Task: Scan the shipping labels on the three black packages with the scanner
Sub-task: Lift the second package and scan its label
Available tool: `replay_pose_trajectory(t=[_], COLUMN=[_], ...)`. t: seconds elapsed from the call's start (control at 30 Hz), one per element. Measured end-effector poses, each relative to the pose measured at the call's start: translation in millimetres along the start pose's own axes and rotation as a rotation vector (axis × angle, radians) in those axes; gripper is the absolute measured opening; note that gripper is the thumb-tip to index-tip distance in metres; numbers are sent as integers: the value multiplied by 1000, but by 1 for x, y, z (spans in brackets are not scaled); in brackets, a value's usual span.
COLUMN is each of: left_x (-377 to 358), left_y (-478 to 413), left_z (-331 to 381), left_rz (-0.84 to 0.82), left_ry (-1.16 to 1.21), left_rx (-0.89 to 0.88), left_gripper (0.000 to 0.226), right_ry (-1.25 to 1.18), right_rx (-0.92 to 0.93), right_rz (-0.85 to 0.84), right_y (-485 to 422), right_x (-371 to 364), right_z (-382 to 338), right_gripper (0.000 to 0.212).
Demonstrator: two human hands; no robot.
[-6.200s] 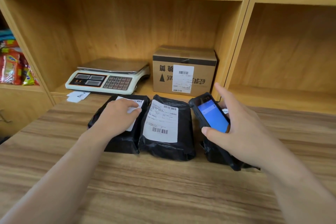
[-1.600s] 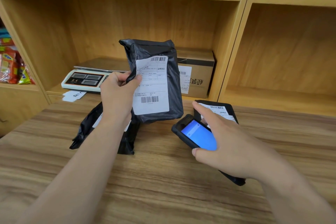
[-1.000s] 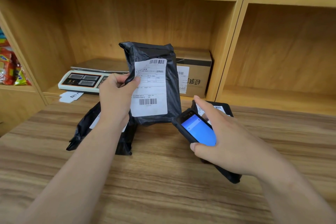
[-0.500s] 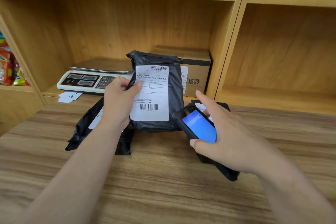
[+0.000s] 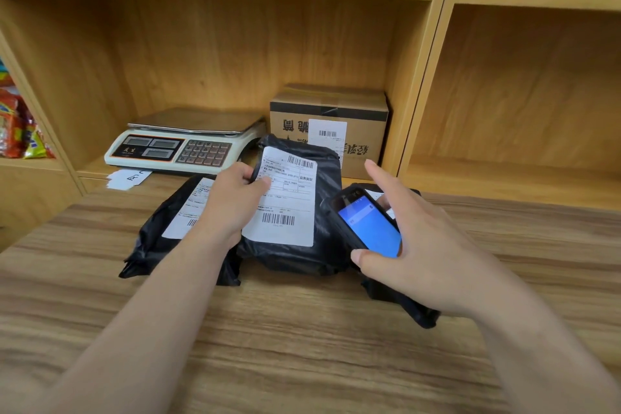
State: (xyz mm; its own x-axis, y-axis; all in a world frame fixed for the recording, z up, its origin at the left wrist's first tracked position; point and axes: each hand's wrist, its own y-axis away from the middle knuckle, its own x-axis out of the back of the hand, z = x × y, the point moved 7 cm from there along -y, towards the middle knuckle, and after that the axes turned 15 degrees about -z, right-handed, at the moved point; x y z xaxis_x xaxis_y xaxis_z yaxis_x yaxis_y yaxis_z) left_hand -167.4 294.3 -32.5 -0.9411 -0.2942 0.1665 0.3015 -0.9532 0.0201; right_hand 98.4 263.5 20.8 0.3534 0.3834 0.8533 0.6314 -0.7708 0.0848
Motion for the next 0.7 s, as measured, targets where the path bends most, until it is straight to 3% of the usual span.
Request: replay_pose_trajectory(t=[0.33,0.7], left_x=[-9,-10], left_y=[-7,-12], left_z=[-15,-20], left_rz=[-106,-81], left_ry=[-135,-427], left_rx=[113,142], left_gripper=[7,9], right_ry=[2,7], right_rx=[-5,-2], right_rz=[1,23], right_y=[0,-2], right_x=[0,1], right_z=[2,4], right_gripper=[104,106])
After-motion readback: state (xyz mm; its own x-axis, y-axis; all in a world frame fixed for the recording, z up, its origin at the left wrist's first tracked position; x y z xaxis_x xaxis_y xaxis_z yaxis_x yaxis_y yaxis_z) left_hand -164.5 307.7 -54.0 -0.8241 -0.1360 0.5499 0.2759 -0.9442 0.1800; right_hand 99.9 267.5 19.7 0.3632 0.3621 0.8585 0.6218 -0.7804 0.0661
